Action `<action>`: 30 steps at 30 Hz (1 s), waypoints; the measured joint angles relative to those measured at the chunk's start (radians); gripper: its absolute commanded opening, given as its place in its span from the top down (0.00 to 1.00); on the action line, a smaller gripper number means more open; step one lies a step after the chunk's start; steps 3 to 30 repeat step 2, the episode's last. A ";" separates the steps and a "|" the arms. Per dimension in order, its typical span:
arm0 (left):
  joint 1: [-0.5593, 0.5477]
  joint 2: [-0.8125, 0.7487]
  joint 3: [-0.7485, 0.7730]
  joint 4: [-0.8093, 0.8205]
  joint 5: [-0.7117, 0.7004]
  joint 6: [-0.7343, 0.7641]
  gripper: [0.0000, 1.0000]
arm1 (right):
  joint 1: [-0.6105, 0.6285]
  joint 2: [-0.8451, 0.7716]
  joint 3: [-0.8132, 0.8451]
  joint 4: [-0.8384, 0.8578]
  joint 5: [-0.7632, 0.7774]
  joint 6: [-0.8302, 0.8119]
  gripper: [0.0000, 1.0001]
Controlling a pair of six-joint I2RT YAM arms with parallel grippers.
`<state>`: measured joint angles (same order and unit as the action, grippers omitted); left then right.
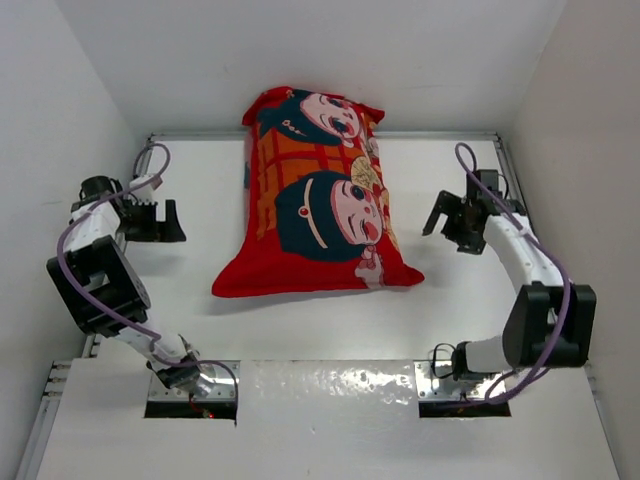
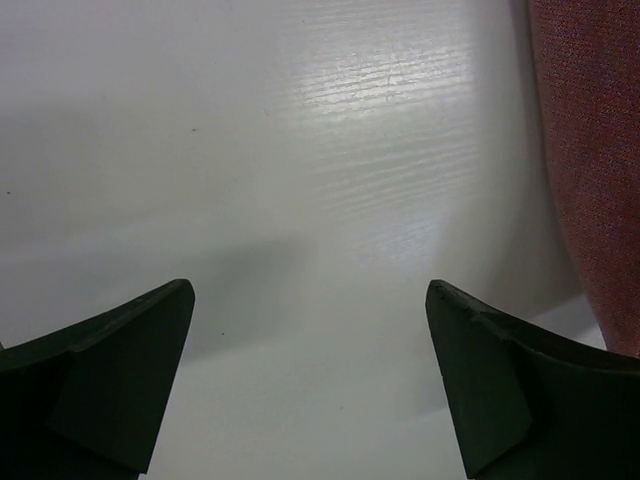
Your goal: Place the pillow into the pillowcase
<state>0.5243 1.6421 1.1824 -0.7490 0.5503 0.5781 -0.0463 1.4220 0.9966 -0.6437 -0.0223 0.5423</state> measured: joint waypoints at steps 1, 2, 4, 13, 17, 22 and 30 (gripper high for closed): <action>0.000 -0.004 -0.009 0.003 0.000 0.000 0.00 | 0.000 -0.026 -0.014 0.017 0.001 0.000 0.01; 0.000 -0.007 -0.017 0.009 0.000 0.000 0.00 | 0.000 -0.053 -0.030 0.040 0.002 -0.001 0.01; 0.000 -0.007 -0.017 0.009 0.000 0.000 0.00 | 0.000 -0.053 -0.030 0.040 0.002 -0.001 0.01; 0.000 -0.007 -0.017 0.009 0.000 0.000 0.00 | 0.000 -0.053 -0.030 0.040 0.002 -0.001 0.01; 0.000 -0.007 -0.017 0.009 0.000 0.000 0.00 | 0.000 -0.053 -0.030 0.040 0.002 -0.001 0.01; 0.000 -0.007 -0.017 0.009 0.000 0.000 0.00 | 0.000 -0.053 -0.030 0.040 0.002 -0.001 0.01; 0.000 -0.007 -0.017 0.009 0.000 0.000 0.00 | 0.000 -0.053 -0.030 0.040 0.002 -0.001 0.01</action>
